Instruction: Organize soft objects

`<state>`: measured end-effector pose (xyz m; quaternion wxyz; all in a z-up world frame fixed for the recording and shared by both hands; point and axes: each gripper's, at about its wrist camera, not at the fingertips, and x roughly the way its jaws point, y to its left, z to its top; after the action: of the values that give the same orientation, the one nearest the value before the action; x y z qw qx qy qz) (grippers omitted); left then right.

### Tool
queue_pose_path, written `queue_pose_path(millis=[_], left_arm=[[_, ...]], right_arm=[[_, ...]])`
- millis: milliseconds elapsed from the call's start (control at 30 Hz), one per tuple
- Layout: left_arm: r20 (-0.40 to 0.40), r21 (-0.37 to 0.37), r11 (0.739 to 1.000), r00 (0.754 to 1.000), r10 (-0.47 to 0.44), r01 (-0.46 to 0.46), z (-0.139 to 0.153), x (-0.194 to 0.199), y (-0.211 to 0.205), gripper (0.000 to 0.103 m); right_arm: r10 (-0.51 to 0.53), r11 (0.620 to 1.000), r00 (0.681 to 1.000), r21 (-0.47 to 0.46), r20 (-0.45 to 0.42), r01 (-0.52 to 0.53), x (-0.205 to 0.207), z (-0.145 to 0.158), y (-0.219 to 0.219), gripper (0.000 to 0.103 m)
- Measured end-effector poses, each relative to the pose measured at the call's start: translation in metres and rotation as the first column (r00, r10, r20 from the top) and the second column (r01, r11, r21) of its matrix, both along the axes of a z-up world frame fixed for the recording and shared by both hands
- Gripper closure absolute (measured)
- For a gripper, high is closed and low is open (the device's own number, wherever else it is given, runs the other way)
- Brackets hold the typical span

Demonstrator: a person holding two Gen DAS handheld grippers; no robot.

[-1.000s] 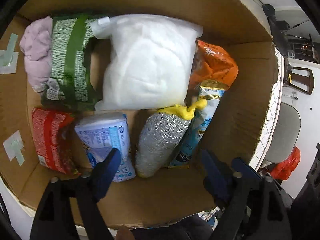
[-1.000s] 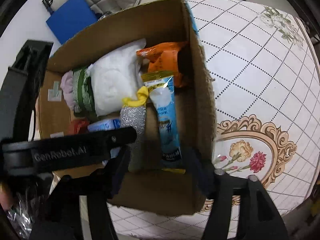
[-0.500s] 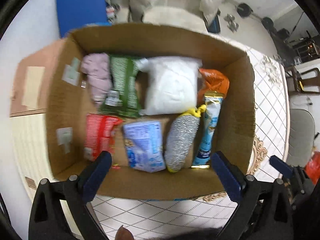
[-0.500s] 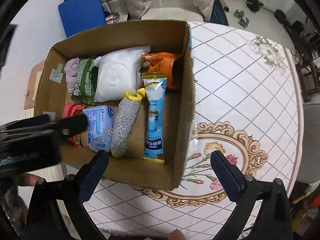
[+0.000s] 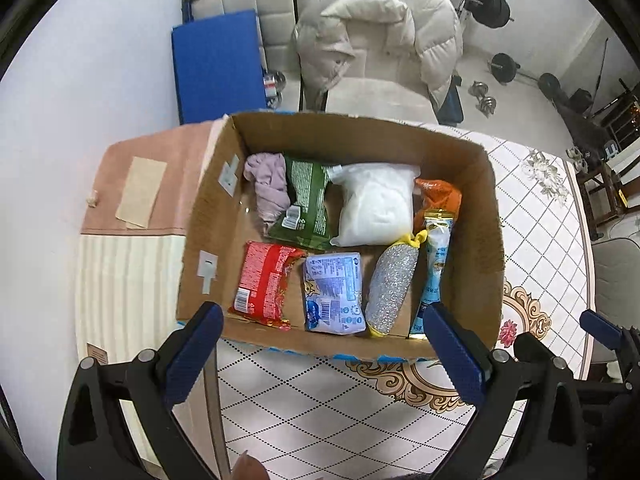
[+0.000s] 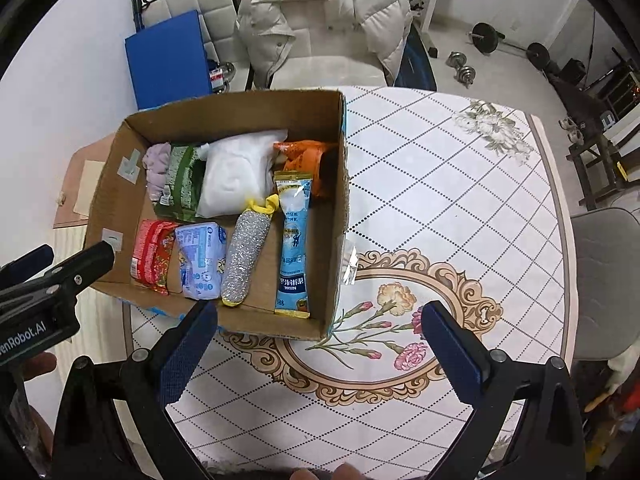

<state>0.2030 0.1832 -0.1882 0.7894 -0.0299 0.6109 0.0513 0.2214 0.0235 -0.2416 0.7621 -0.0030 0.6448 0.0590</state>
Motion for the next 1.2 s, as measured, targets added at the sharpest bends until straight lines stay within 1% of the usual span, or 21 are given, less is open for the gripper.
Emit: queue_pose_path(millis=[267,333,400,533,633,700,833,933,1067,1133,1200], left_arm=[[0.035,0.012,1.000,0.999,-0.023,0.022,0.018,-0.006,-0.005,0.000],[0.046,0.014,1.000,0.999,-0.027,0.026,0.027,-0.009,-0.006,0.000],[0.070,0.019,1.000,0.997,-0.025,0.024,0.040,-0.016,-0.008,0.000],[0.112,0.012,1.000,0.993,-0.029,0.028,0.070,-0.035,-0.014,0.000],[0.149,0.052,0.998,0.988,-0.029,0.022,0.096,-0.053,-0.018,0.000],[0.173,0.065,0.998,0.985,-0.017,0.006,0.114,-0.066,-0.019,0.000],[0.193,0.046,0.999,0.981,-0.003,-0.006,0.135,-0.085,-0.017,0.000],[0.201,0.021,1.000,0.980,0.006,-0.010,0.149,-0.096,-0.014,0.000],[0.220,0.010,1.000,0.975,-0.004,0.002,0.166,-0.109,-0.018,0.000],[0.239,0.031,1.000,0.971,-0.009,0.001,0.175,-0.115,-0.021,0.000],[0.250,0.033,0.999,0.968,-0.011,0.002,0.181,-0.119,-0.022,0.000]], right_arm=[[-0.008,1.000,0.999,0.000,0.035,0.008,-0.005,0.017,-0.004,0.000],[-0.012,1.000,0.999,0.008,0.040,0.011,-0.007,0.025,-0.006,0.000],[-0.015,1.000,0.998,0.014,0.058,0.014,-0.011,0.037,-0.010,0.000],[-0.013,1.000,0.993,0.021,0.116,0.011,-0.028,0.077,-0.020,0.000],[-0.007,1.000,0.986,0.019,0.169,0.004,-0.046,0.112,-0.025,0.000],[-0.009,1.000,0.980,0.015,0.201,0.006,-0.058,0.132,-0.029,0.000],[0.004,1.000,0.967,0.008,0.253,-0.006,-0.083,0.169,-0.032,0.000],[0.012,1.000,0.964,0.016,0.267,-0.017,-0.096,0.187,-0.033,0.000],[0.024,0.999,0.958,0.022,0.286,-0.032,-0.113,0.207,-0.033,0.000],[0.027,0.999,0.954,0.015,0.298,-0.033,-0.120,0.215,-0.034,0.000],[0.025,0.999,0.951,0.017,0.308,-0.031,-0.125,0.222,-0.036,0.000]])
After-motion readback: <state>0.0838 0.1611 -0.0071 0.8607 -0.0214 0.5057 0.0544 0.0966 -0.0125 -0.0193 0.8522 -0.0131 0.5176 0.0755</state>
